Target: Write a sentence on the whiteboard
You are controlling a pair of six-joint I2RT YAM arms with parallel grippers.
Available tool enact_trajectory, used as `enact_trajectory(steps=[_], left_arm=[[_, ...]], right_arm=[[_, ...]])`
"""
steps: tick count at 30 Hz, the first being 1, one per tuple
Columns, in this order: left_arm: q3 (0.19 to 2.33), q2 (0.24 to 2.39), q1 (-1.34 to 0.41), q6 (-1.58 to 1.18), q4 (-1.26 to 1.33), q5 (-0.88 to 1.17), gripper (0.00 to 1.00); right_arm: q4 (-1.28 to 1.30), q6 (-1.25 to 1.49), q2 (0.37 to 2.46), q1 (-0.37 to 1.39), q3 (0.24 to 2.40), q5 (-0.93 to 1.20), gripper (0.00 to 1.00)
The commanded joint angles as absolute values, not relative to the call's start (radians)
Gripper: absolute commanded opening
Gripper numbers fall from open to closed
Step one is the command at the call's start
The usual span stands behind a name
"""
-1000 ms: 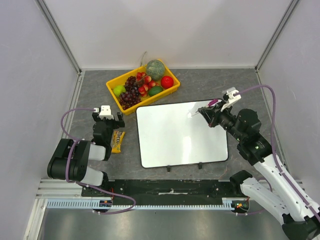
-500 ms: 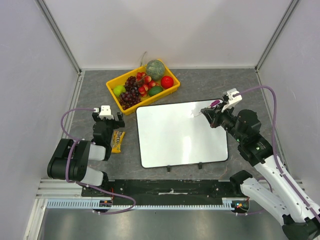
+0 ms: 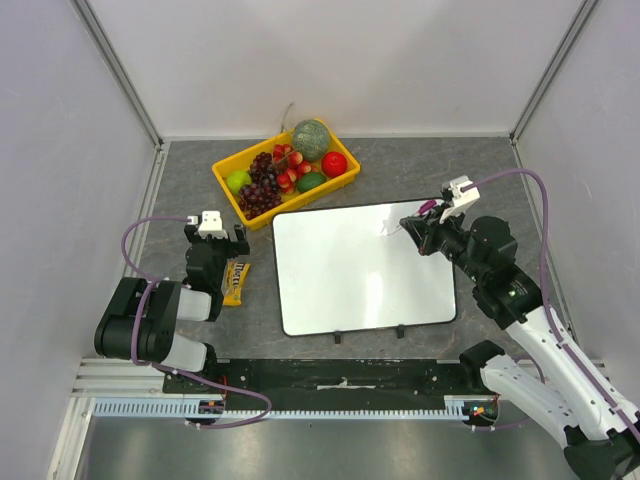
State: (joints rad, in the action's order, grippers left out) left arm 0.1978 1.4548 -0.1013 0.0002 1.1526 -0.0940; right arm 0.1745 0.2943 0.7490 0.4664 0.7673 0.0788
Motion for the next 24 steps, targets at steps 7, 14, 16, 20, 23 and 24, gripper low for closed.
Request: enact_trajectory(steps=[7,14,16,20,23,24], left_arm=[[0.209,1.447,-0.095,0.035,1.180,-0.086,1.00],[0.209,1.445,-0.098,0.035,1.180,-0.087,1.00],[0.209,1.447,-0.097,0.035,1.180,-0.087,1.00],[0.209,1.445,-0.097,0.035,1.180,-0.086,1.00],[0.209,1.447,-0.098,0.035,1.178,-0.087,1.00],[0.209,1.447,-0.097,0.037,1.180,-0.087,1.00]], right_arm=[[0.146,0.278,0.747,0.462,0.793,0.083,0.00],[0.126,0.284,0.769,0.462,0.798,0.094,0.00],[0.127,0.285,0.769,0.463,0.798,0.092,0.00],[0.126,0.284,0.773,0.465,0.790,0.091,0.00],[0.127,0.285,0.778,0.463,0.795,0.091,0.00],[0.127,0.285,0.776,0.463,0.798,0.089,0.00]])
